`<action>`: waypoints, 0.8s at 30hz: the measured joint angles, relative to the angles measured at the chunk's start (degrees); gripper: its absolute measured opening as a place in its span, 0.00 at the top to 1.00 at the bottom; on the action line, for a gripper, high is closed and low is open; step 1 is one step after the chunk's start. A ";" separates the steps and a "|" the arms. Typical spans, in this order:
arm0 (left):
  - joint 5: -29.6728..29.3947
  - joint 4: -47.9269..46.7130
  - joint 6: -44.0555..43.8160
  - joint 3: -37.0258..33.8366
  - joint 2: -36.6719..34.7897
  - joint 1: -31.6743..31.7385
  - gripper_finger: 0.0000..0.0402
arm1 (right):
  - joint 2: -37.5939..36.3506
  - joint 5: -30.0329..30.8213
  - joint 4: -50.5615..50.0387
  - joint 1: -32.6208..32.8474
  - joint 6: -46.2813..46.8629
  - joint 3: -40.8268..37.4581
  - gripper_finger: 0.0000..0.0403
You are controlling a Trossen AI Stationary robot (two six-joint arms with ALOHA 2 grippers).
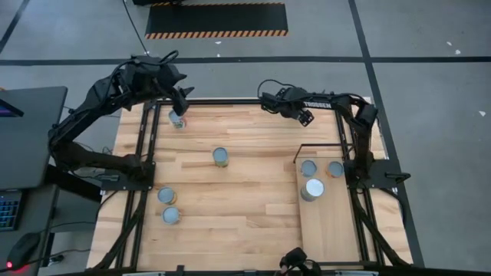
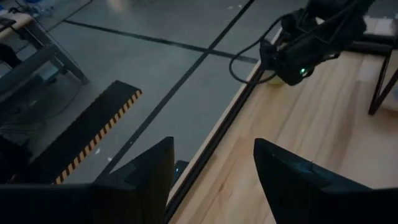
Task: Pick and place cans onto a shelf
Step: Put the canned carrots on the shelf
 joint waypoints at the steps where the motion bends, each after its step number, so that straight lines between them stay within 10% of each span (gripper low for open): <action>1: 0.29 -0.25 0.01 0.00 0.00 0.00 0.44 | 0.53 0.00 -0.17 0.05 1.50 0.00 0.02; 24: 2.05 -2.32 2.41 0.00 0.02 -0.13 0.44 | 3.62 8.68 0.20 -1.50 -5.38 0.00 0.07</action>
